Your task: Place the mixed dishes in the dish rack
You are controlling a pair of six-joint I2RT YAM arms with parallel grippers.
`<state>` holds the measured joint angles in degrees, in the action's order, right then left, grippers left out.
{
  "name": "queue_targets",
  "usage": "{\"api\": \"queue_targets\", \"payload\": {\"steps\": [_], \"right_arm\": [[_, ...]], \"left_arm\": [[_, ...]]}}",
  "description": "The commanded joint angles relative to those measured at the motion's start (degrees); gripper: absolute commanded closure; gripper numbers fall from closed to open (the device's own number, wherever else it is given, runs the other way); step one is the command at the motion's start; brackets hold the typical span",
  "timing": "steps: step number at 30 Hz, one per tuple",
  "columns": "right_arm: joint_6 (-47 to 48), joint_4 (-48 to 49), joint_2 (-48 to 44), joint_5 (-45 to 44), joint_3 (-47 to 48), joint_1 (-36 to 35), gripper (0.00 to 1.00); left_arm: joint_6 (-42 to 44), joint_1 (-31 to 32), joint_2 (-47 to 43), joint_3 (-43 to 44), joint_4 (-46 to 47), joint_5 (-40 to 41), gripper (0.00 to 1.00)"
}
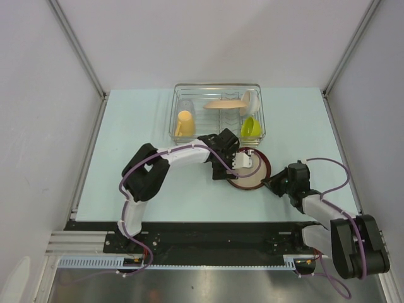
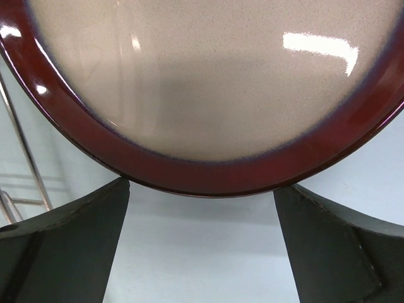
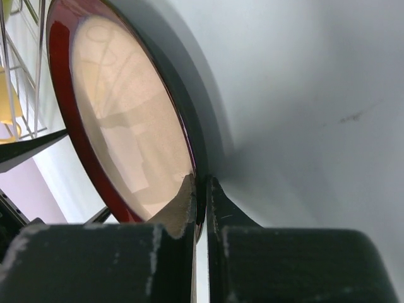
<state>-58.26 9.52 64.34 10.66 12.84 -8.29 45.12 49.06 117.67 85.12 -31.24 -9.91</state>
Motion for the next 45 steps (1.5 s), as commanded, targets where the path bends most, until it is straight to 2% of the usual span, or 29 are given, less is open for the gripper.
{"api": "queue_targets", "payload": {"steps": [1, 3, 7, 9, 16, 21, 23, 27, 30, 31, 33, 34, 37, 41, 45], "right_arm": [[1.56, -5.81, -9.10, 1.83, 0.78, -2.08, 1.00], [3.49, -13.26, -13.51, 0.43, 2.62, -2.51, 1.00], [5.95, -22.59, -24.84, -1.16, 5.70, -2.69, 1.00], [7.10, -28.13, -26.19, -1.60, 7.28, -2.78, 1.00], [16.32, -36.23, -25.67, -0.99, 17.37, -5.32, 1.00], [33.43, -38.79, -20.22, -3.09, 32.49, -11.56, 1.00], [37.41, -37.13, -19.69, -2.92, 36.09, -14.54, 1.00], [49.60, -34.40, -16.44, -9.40, 48.03, -17.81, 1.00], [57.44, -28.08, -11.53, -12.92, 53.67, -19.12, 1.00], [64.08, -26.24, -9.69, -13.72, 56.91, -19.48, 1.00], [72.45, -19.13, -4.15, -14.17, 59.92, -20.35, 1.00], [81.37, -11.79, -2.65, -14.17, 60.89, -20.79, 1.00], [98.26, 2.46, 4.81, -13.56, 63.43, -22.11, 1.00], [107.53, 4.19, 16.85, -9.27, 71.87, -21.50, 1.00], [120.20, 5.42, 20.82, -6.87, 70.84, -22.46, 1.00]], "left_arm": [[-2.14, 0.96, -4.98, 0.30, 0.05, -8.80, 0.00], [-4.60, -1.24, -6.91, 1.80, -3.46, -10.29, 0.00], [-7.59, -5.72, -16.21, 2.68, -10.23, -14.34, 0.00], [-8.73, -8.62, -19.65, 2.59, -14.79, -17.06, 0.00], [-12.16, -20.48, -30.82, 4.87, -24.30, -25.06, 0.00], [-15.67, -31.29, -33.29, 5.50, -24.74, -32.43, 0.00], [-17.60, -34.71, -33.64, 4.18, -23.34, -34.20, 0.00], [-20.51, -38.33, -35.31, -0.12, -19.13, -36.93, 0.00], [-22.18, -39.91, -36.63, -3.46, -15.87, -37.90, 0.00], [-22.45, -40.18, -36.63, -4.08, -14.99, -38.25, 0.00], [-23.24, -41.06, -36.89, -5.66, -13.94, -38.51, 0.00], [-23.50, -41.41, -37.07, -6.10, -13.15, -38.60, 0.00], [-24.03, -43.16, -36.81, -7.68, -11.92, -38.78, 0.00], [-24.64, -44.48, -36.37, -8.83, -10.95, -39.31, 0.00], [-24.73, -45.28, -35.58, -9.62, -9.89, -39.13, 0.00]]}}
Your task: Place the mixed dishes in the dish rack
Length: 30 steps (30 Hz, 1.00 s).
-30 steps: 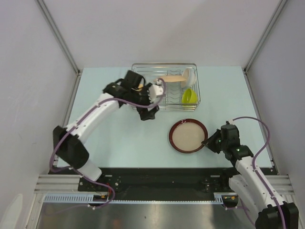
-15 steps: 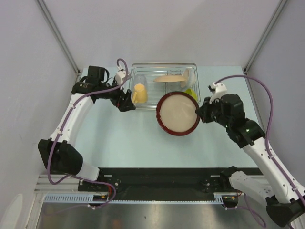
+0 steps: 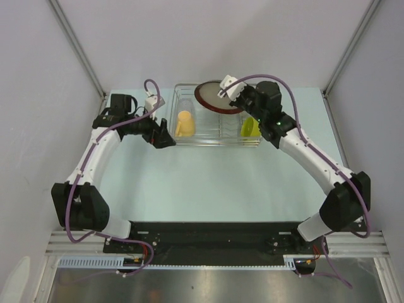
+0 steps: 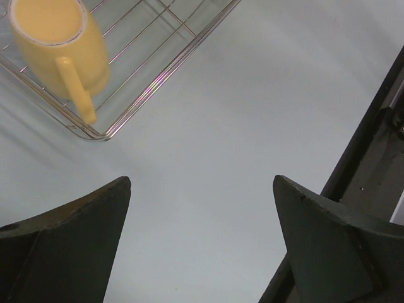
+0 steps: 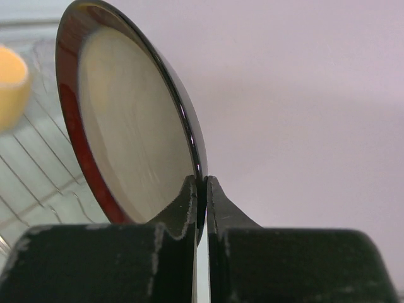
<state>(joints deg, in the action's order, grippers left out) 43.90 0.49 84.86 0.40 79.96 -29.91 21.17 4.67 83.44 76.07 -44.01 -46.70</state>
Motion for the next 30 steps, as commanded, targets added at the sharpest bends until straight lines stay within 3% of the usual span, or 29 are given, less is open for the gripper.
{"api": "queue_targets", "payload": {"steps": [1, 21, 30], "right_arm": [[19.02, 15.32, 0.74, 2.85, 3.27, -0.94, 1.00], [30.80, 14.01, -4.88, 2.94, -9.73, 0.38, 1.00], [28.26, 13.22, -5.23, 1.27, -11.84, 0.03, 1.00]], "left_arm": [[-0.78, -1.06, -1.09, -0.58, 3.05, -2.43, 0.00], [-2.53, -1.68, 0.67, -1.28, 5.42, -3.05, 0.00], [-2.98, -1.68, 0.76, -0.84, 5.60, -2.96, 0.00]]}}
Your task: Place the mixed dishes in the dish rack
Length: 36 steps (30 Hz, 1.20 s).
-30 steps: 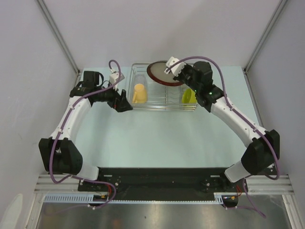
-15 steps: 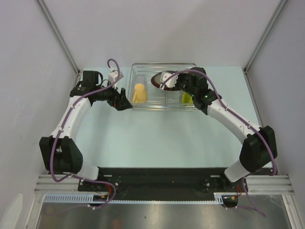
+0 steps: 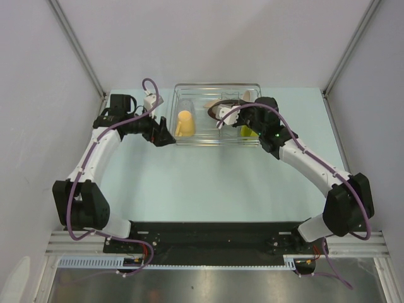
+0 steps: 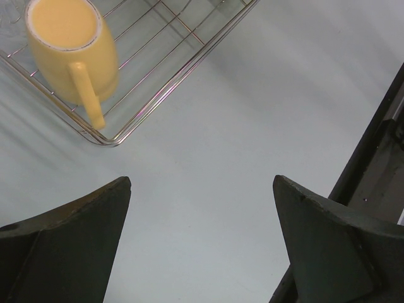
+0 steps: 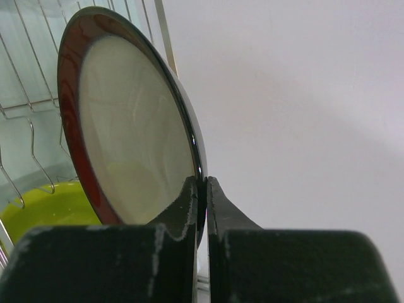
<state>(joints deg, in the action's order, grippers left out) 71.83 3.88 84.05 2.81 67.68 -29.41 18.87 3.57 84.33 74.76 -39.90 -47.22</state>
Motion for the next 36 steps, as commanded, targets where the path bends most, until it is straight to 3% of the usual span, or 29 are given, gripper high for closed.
{"api": "queue_targets", "payload": {"steps": [1, 16, 36], "right_arm": [[0.33, 9.92, -4.51, -1.31, 0.09, -0.74, 1.00], [-2.13, 11.32, -3.98, -2.72, -3.87, -4.16, 1.00], [-9.60, 12.91, 3.66, -0.79, -6.77, 0.40, 1.00]], "left_arm": [[-0.59, -0.59, -0.14, 0.39, 1.49, -2.44, 0.00], [-0.50, -0.59, -0.40, -0.93, 2.55, -2.35, 0.00], [-0.33, -1.02, -0.31, -0.93, 2.55, -2.61, 0.00]]}}
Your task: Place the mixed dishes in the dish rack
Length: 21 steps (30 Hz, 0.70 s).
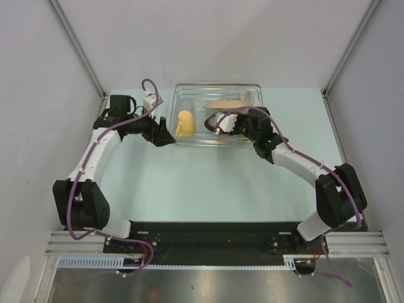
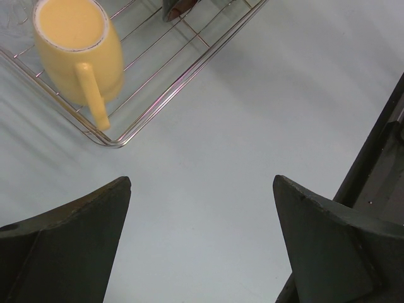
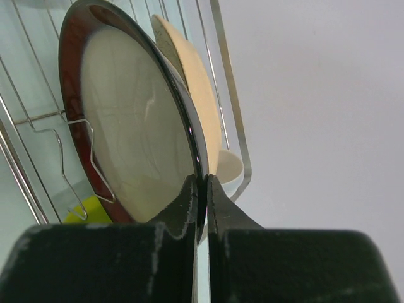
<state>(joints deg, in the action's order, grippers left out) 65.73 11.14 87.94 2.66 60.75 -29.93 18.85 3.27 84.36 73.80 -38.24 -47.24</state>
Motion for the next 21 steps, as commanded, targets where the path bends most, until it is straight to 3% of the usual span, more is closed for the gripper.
{"api": "queue_targets", "payload": {"steps": [1, 8, 9, 10, 11, 17, 20, 21], "right_arm": [[-3.86, 6.00, 0.30, -0.72, -0.19, 0.84, 1.00], [-6.22, 7.23, 1.53, -2.56, -1.69, 0.84, 1.00], [-6.84, 7.23, 1.44, -2.57, -1.60, 0.75, 0.96], [-7.89, 7.76, 1.27, -4.22, -1.60, 0.84, 0.82], [-9.73, 7.93, 0.66, -4.93, -1.69, 0.84, 0.75], [-18.51, 5.75, -3.55, -8.09, -0.99, 1.02, 0.51], [-23.53, 1.71, -5.32, -12.05, 0.50, 0.67, 0.20], [-26.77, -0.48, -6.89, -12.76, 1.12, 0.58, 0.01]], "left_arm": [[-0.22, -0.81, -0.33, 0.03, 0.80, -2.68, 0.00], [-0.22, -1.16, -0.60, 0.55, 0.71, -2.94, 0.00], [-0.31, -1.16, -0.60, 0.56, 0.71, -2.94, 0.00], [-0.31, -1.25, -0.68, 0.64, 0.62, -2.94, 0.00], [-0.39, -1.25, -0.51, 0.64, 0.62, -2.94, 0.00], [-1.53, -1.25, -0.95, 0.64, 1.15, -2.24, 0.00], [-2.76, -1.16, -2.00, 0.12, 2.03, -0.66, 0.00], [-3.12, -1.16, -2.35, 0.12, 2.38, 0.82, 0.00]]}}
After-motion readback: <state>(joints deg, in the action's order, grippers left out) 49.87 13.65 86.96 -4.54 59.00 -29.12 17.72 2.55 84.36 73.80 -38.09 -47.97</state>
